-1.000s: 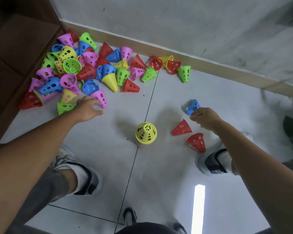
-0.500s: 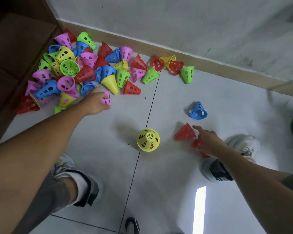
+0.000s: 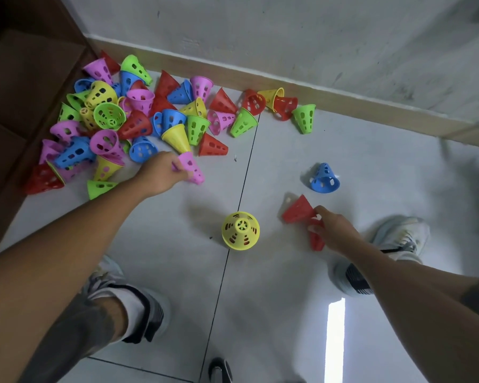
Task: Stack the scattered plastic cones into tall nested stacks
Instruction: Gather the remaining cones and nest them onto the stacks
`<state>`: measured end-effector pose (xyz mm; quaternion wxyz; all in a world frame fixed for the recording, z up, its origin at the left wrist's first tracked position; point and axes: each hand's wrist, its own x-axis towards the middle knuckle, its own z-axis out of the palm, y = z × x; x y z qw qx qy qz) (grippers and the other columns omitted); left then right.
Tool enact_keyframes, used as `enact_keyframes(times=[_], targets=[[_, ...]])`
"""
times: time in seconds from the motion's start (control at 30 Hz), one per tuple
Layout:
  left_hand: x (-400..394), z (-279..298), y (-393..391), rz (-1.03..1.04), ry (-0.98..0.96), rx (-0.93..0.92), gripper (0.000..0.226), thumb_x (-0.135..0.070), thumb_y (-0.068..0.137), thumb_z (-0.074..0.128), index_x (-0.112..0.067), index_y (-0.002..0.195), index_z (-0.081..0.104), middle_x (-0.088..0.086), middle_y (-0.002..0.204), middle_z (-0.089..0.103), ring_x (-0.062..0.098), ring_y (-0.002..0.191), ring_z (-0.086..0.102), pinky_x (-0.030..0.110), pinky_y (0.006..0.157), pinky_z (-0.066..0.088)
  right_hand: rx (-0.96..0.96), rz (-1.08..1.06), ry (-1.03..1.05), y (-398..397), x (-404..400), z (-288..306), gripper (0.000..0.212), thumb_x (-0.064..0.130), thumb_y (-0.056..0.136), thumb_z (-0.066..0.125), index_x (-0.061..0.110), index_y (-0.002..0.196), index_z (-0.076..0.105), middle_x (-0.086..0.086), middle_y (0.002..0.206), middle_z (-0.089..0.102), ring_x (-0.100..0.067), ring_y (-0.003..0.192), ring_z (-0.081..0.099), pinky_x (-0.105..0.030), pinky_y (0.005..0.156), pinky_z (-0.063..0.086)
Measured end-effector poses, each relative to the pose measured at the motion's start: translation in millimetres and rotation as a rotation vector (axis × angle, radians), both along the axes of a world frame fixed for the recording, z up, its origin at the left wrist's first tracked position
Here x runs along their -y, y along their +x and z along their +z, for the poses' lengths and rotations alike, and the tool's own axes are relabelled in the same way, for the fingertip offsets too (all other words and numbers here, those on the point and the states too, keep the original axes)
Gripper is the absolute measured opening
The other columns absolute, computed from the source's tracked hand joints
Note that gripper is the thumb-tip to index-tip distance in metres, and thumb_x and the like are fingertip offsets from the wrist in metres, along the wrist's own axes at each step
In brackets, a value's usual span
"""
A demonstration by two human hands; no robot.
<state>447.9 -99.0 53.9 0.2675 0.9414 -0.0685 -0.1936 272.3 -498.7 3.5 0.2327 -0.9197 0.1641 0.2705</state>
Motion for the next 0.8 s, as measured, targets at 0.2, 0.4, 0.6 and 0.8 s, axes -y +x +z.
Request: enact_keyframes(times=[0.2, 0.4, 0.6, 0.8], targets=[[31, 47, -22, 0.074, -0.328, -0.193, 0.056, -0.058, 0.071, 0.08, -0.016, 0.091, 0.05, -0.005, 0.106, 0.071, 0.011, 0.097, 0.067, 0.028, 0.078, 0.051, 0.089, -0.098, 0.046, -2, -12, 5, 0.027, 0.029, 0.098, 0.056, 0.019, 0.123, 0.053, -0.006, 0.095, 0.066, -0.022, 0.082, 0.063, -0.032, 0.07, 0.048], [59, 87, -44, 0.116, -0.655, -0.251, 0.07, -0.065, 0.056, 0.082, -0.012, 0.085, 0.046, 0.006, 0.089, 0.049, 0.019, 0.099, 0.065, 0.036, 0.078, 0.061, 0.152, -0.197, 0.125, 2, -22, 14, 0.022, 0.027, 0.097, 0.058, 0.021, 0.118, 0.058, -0.002, 0.095, 0.066, -0.022, 0.084, 0.063, -0.031, 0.069, 0.046], [78, 124, -67, 0.073, -0.803, -0.419, 0.069, -0.058, 0.063, 0.079, -0.002, 0.095, 0.055, 0.012, 0.096, 0.053, 0.019, 0.08, 0.057, 0.027, 0.061, 0.052, 0.208, -0.315, 0.214, 12, -28, 29, 0.012, 0.023, 0.094, 0.061, 0.019, 0.105, 0.061, 0.001, 0.085, 0.065, -0.021, 0.079, 0.064, -0.035, 0.072, 0.053], [76, 138, -82, -0.052, -0.824, -0.654, 0.03, -0.041, 0.085, 0.066, -0.016, 0.099, 0.063, 0.007, 0.1, 0.058, 0.02, 0.072, 0.062, 0.032, 0.061, 0.046, 0.231, -0.422, 0.329, 18, -32, 42, 0.013, 0.024, 0.097, 0.056, 0.012, 0.101, 0.06, -0.007, 0.082, 0.065, -0.025, 0.072, 0.065, -0.037, 0.062, 0.058]])
